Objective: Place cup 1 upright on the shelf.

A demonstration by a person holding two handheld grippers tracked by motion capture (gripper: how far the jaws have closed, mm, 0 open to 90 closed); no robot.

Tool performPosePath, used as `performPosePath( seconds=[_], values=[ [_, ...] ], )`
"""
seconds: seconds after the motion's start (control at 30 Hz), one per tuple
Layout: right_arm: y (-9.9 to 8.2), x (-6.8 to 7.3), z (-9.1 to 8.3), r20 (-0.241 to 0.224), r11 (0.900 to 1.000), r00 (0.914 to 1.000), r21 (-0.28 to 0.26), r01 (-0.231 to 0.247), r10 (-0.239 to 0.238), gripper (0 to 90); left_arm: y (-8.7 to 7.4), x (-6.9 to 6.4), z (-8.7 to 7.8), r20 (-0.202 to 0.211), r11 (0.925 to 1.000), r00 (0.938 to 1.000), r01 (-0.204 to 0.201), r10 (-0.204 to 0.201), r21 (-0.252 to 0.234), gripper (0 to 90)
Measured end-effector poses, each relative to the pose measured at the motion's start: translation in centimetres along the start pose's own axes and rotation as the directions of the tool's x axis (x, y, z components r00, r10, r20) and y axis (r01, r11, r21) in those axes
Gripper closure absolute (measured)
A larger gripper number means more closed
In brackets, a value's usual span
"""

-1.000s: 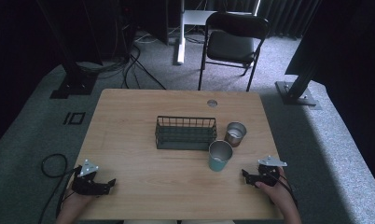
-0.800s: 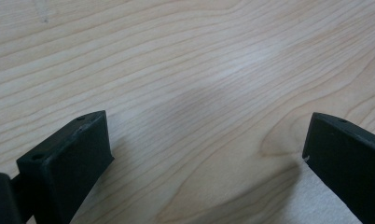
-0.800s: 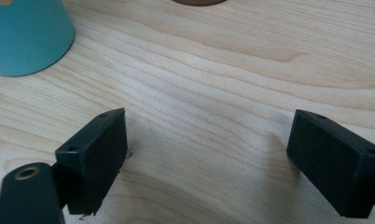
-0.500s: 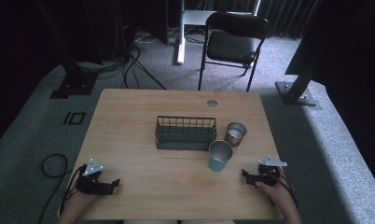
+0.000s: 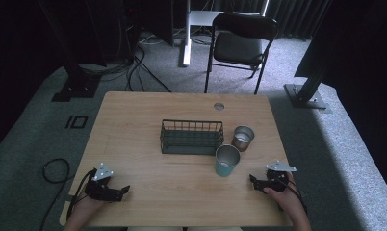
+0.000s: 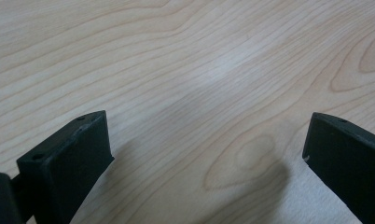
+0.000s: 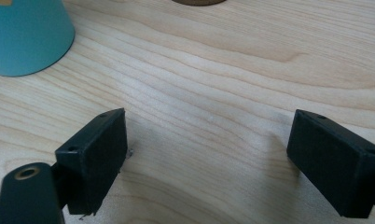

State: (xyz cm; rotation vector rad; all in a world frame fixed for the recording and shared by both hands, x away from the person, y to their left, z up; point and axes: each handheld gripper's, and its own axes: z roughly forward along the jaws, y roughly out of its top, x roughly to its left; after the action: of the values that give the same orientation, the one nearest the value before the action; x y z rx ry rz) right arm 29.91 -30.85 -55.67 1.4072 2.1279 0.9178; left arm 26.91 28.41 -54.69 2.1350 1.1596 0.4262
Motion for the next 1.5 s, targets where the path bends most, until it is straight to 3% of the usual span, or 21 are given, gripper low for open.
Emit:
performPosePath(
  seconds=[1.07, 1.5],
  values=[
    [0.0, 0.0, 0.0, 0.000, 1.0000, 1.0000, 0.000, 0.000, 0.000, 11.8, 2.5, -3.0, 2.1, 0.094, 0.9980, 0.9937, -0.060, 0.062, -0.020, 1.6],
    [0.0, 0.0, 0.0, 0.000, 1.0000, 1.0000, 0.000, 0.000, 0.000, 11.9, 4.0, -4.4, 2.8, 0.142, 0.9952, 0.9855, -0.088, 0.093, -0.043, 1.6]
  ],
)
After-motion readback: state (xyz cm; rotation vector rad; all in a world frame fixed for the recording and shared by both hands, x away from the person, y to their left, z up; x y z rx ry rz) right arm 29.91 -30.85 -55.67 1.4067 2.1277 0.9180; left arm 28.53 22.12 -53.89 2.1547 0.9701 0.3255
